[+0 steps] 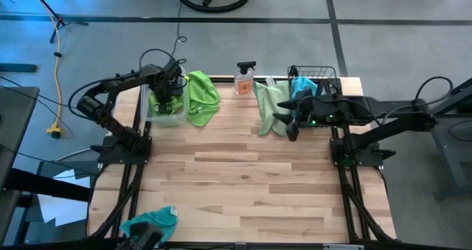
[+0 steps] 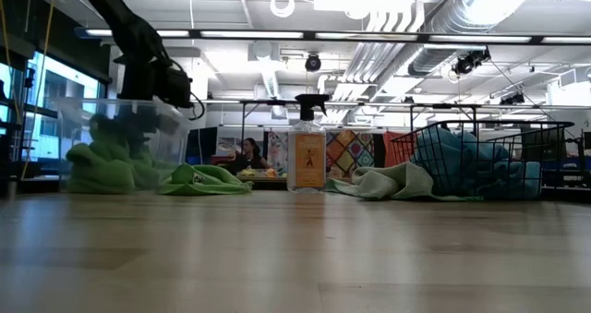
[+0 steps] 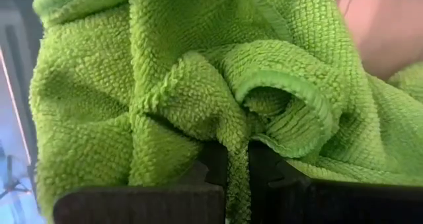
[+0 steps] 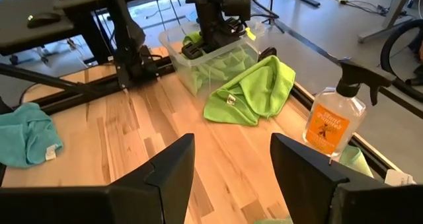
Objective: Sort microfiber towel by color & place in baskets
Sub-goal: Put the green microfiber cloth into the bin
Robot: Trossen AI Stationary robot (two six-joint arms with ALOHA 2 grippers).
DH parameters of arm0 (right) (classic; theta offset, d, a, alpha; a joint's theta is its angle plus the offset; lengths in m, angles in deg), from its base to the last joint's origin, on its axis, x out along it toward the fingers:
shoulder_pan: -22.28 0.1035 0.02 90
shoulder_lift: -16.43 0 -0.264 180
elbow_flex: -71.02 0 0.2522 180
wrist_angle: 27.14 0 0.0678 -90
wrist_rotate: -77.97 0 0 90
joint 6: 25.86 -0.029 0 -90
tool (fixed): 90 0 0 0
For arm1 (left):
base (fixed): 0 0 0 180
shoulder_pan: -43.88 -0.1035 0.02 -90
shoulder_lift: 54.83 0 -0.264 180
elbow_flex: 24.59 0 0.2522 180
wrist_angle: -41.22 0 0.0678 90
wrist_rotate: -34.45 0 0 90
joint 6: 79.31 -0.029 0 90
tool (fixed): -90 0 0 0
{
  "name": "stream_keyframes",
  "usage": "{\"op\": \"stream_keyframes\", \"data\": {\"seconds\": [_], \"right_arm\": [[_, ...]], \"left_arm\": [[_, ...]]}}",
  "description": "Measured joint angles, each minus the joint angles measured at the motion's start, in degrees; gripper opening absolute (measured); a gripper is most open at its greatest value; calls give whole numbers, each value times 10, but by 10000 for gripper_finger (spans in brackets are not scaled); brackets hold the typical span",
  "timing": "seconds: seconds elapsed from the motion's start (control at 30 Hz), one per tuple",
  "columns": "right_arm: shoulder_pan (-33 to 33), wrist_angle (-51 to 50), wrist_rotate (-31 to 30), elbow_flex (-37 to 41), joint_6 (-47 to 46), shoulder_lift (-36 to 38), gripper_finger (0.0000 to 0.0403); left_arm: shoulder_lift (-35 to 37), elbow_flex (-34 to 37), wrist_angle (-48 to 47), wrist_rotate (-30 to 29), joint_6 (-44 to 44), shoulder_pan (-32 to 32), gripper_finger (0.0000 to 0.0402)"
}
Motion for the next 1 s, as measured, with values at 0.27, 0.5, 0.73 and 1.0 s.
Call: {"op": "stream_keyframes", "data": {"seconds": [0.27, 0.5, 0.73, 1.0], "right_arm": [[0, 2, 0, 0, -1, -15, 196], [0, 11, 0, 0, -1, -15, 196], [0, 11, 0, 0, 0, -15, 196], [0, 8, 0, 0, 4, -15, 196]], "left_arm": [[-21, -1, 28, 4, -15, 7, 0], [-29, -1, 38, -4, -1, 13, 8], [-29, -3, 31, -13, 18, 14, 82], [-31, -55, -31, -2, 35, 14, 181]]}}
